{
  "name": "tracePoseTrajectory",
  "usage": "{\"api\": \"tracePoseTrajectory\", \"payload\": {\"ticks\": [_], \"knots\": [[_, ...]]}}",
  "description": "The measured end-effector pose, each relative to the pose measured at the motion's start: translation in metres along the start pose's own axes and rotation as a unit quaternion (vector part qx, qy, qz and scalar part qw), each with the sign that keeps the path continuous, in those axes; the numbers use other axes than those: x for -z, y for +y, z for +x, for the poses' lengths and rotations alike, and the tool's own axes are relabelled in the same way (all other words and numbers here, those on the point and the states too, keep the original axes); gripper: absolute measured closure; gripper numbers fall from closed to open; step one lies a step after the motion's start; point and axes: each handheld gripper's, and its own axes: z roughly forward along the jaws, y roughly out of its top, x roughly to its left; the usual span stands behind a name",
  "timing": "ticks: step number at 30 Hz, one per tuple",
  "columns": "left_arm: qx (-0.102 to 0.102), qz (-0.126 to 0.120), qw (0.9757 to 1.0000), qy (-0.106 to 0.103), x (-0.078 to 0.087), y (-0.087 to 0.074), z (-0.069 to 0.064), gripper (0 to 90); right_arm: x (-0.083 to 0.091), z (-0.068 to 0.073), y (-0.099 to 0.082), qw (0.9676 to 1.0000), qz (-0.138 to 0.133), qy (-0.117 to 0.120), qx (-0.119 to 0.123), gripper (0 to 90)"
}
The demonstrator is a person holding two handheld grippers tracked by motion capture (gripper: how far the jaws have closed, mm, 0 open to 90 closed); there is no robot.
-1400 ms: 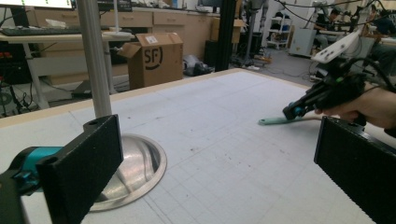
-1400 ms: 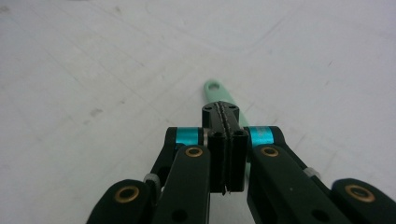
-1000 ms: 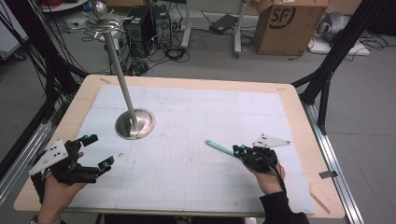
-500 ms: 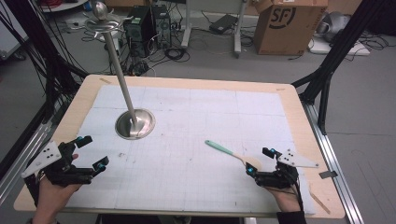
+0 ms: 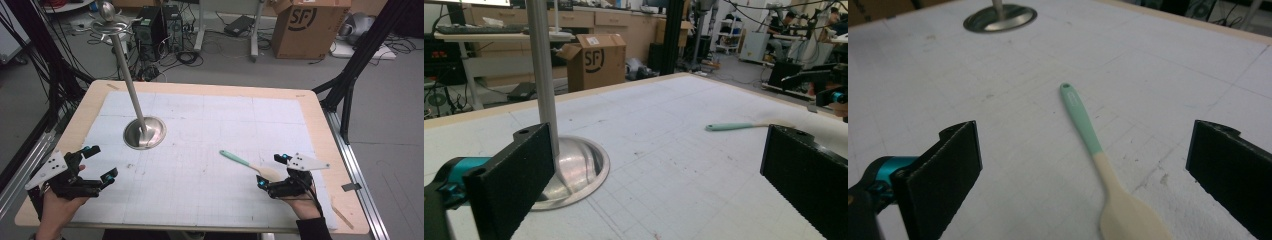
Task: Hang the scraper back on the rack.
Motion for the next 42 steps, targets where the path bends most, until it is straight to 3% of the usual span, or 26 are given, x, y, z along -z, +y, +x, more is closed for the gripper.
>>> {"api": "tracePoseTrajectory", "payload": {"ticks": [5, 8, 17, 22, 27, 30, 36, 37, 38, 40, 42], "knots": [[0.001, 0.002, 1.0000, 0.007, 0.009, -0.002, -0.002, 1.7, -0.017, -0.008, 0.011, 0.9985, 0.049, 0.013, 0.018, 0.4], [0.002, 0.002, 1.0000, 0.009, 0.010, -0.002, -0.001, 1.7, -0.027, -0.011, 0.016, 0.9957, 0.085, 0.014, 0.036, 0.4], [0.000, 0.001, 1.0000, 0.006, 0.008, -0.001, -0.003, 1.7, -0.049, -0.020, 0.027, 0.9862, 0.153, 0.032, 0.056, 4.0], [-0.001, 0.005, 1.0000, 0.006, 0.006, -0.001, -0.004, 1.7, -0.062, -0.025, 0.027, 0.9769, 0.195, 0.054, 0.067, 8.1], [-0.002, 0.006, 1.0000, 0.006, 0.006, -0.001, -0.003, 1.7, -0.072, -0.026, 0.029, 0.9656, 0.237, 0.067, 0.083, 18.6], [-0.001, 0.006, 1.0000, 0.006, 0.005, -0.001, -0.003, 1.7, -0.076, -0.027, 0.033, 0.9571, 0.266, 0.055, 0.102, 23.4], [-0.002, 0.007, 1.0000, 0.004, 0.004, -0.002, -0.004, 1.7, -0.083, -0.031, 0.037, 0.9442, 0.307, 0.061, 0.102, 35.2], [-0.002, 0.007, 1.0000, 0.004, 0.004, -0.002, -0.003, 1.7, -0.083, -0.031, 0.037, 0.9442, 0.307, 0.061, 0.102, 35.2], [-0.002, 0.007, 1.0000, 0.005, 0.004, -0.002, -0.003, 1.7, -0.084, -0.031, 0.039, 0.9390, 0.322, 0.060, 0.104, 39.8], [0.000, 0.009, 1.0000, 0.003, 0.004, -0.002, -0.003, 1.7, -0.086, -0.031, 0.040, 0.9366, 0.327, 0.064, 0.107, 42.8], [0.000, 0.008, 1.0000, 0.003, 0.004, -0.002, -0.003, 1.7, -0.087, -0.030, 0.041, 0.9316, 0.339, 0.069, 0.111, 47.4]]}}
